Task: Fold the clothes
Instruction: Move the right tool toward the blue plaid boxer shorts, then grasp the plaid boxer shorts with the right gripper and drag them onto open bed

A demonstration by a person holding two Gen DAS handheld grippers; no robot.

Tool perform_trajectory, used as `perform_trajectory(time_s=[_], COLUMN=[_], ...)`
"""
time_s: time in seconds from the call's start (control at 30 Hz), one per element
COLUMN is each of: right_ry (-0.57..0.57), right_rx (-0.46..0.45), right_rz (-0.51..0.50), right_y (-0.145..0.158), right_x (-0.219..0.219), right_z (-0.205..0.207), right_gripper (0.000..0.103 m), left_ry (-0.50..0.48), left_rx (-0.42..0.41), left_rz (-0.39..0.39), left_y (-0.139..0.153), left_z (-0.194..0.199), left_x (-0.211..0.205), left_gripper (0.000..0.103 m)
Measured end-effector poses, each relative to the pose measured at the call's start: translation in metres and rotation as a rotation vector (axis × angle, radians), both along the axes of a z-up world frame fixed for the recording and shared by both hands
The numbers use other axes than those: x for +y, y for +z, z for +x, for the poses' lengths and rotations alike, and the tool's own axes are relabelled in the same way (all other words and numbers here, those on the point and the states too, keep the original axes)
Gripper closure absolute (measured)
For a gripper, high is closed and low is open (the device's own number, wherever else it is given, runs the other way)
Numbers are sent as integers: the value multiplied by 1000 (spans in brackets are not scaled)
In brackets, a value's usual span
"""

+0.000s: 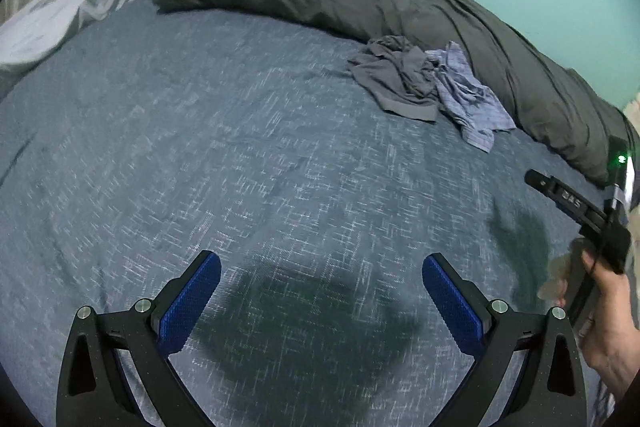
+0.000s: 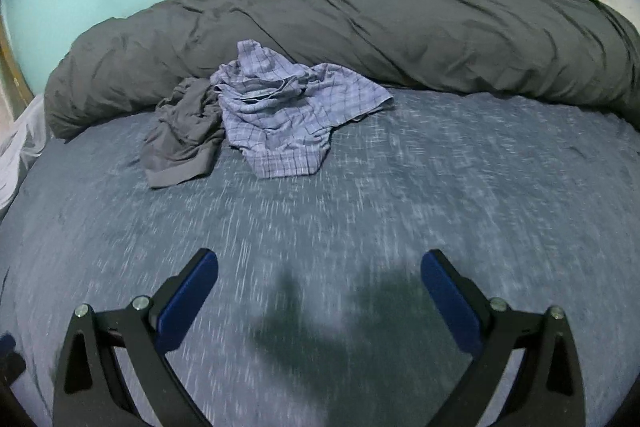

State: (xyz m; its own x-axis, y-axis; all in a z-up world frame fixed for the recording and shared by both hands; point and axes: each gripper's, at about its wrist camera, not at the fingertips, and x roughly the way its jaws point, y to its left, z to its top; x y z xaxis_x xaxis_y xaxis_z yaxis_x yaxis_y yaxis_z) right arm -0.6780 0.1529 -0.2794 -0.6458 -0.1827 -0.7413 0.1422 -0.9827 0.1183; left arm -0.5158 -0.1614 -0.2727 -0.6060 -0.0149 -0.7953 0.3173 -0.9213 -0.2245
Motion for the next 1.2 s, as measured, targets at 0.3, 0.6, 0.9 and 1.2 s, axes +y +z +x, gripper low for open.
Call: perform_trajectory(time_s=[0.3,0.6,0.9,1.2], right_ry=[54,89,107,141], right_rx=[1,2,-16,51], right_rz=[46,93,154,87], right_y=[-12,-32,-45,-19], right_x=[-44,-81,-84,-54], right_z=[-52,-91,-103,-46], right_gripper=[3,21,95,98], left_ry=[5,1,-1,-20], left_rx=[-28,-27,-42,-35], left_rz=[9,10,28,9], left_y=[-24,-38,-53,-42], left_z=[-13,-7,11,32], left_x=[-13,-28,-32,-15], left_gripper=[0,0,0,0])
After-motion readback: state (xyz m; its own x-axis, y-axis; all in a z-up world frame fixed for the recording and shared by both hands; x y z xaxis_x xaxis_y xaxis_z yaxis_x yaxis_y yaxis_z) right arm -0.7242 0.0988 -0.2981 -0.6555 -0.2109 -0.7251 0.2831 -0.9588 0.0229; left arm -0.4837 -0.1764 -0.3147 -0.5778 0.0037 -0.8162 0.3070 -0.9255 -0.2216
